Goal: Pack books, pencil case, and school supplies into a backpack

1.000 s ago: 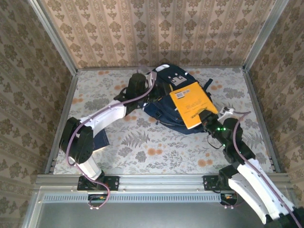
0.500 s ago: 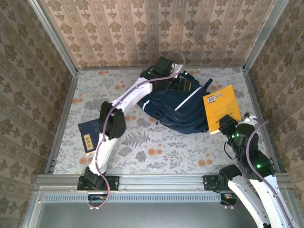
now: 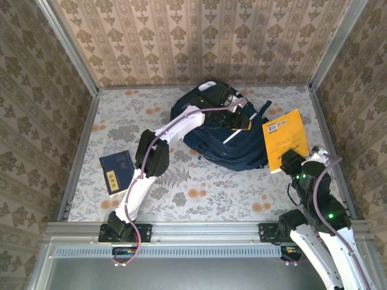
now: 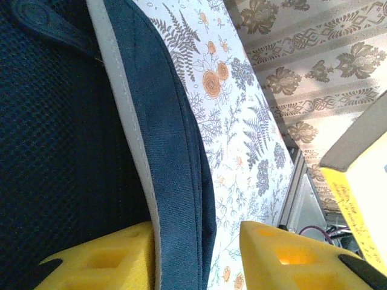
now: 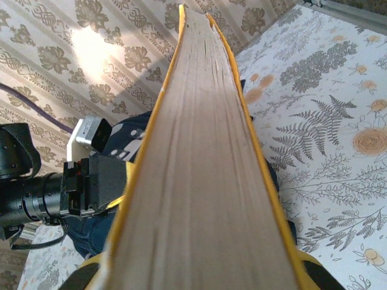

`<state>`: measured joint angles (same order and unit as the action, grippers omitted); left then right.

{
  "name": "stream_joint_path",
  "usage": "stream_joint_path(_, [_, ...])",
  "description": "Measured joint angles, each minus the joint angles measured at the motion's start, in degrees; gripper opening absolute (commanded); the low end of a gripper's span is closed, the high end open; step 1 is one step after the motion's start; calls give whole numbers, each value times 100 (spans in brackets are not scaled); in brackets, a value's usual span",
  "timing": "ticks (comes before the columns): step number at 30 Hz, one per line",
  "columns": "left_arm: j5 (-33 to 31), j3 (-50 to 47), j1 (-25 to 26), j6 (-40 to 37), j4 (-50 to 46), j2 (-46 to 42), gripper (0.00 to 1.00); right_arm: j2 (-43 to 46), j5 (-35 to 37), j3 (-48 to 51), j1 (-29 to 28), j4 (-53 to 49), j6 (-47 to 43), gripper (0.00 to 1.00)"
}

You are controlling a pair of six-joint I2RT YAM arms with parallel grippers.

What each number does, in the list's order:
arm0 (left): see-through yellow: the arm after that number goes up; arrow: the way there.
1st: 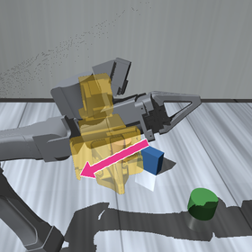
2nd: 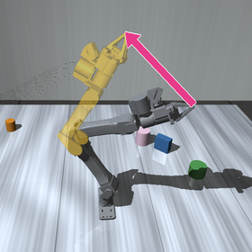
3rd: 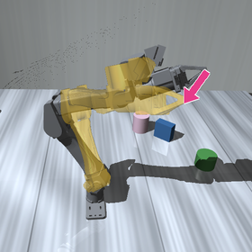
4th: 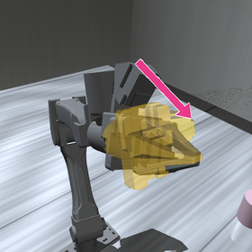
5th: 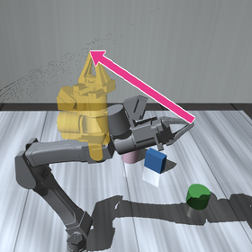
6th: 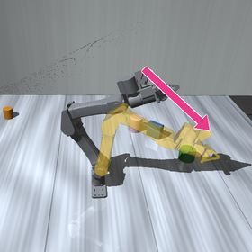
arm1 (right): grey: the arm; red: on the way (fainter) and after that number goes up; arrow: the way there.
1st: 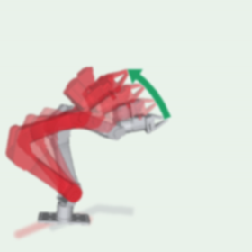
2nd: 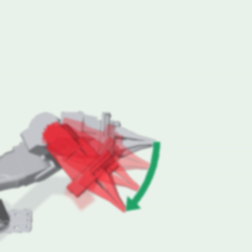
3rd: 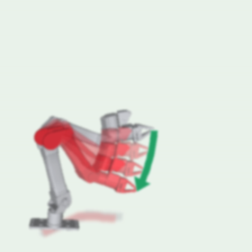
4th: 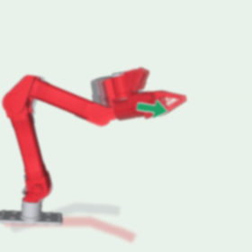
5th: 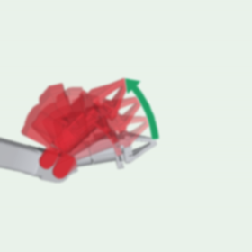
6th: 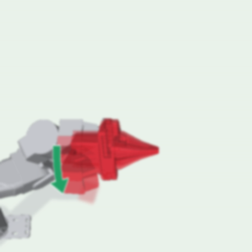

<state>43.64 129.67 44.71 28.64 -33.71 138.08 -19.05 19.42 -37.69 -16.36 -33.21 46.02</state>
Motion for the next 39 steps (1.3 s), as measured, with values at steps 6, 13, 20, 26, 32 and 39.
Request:
stream_joint_path(6, [-350, 39, 28, -188, -352, 0, 36, -2, -101, 103, 0, 15, 22, 0])
stream_joint_path(13, [-1246, 708, 173, -693, -1189, 264, 29, -48, -192, 103, 0, 90, 22, 0])
stream_joint_path(20, [-1849, 1069, 374, -1134, -1696, 507, 2, -122, -232, 160, 0, 87, 39, 0])
stream_joint_path(26, [-2028, 1078, 439, -1399, -1779, 544, 0, -122, -229, 229, 4, 83, 39, 0])
stream_joint_path(32, [-2103, 636, 382, -1434, -1565, 111, 0, -120, -223, 219, 4, 33, 20, 0])
stream_joint_path(39, [-2098, 479, -37, -1320, -1513, -883, 0, -114, -225, 74, 4, -50, 39, 0])
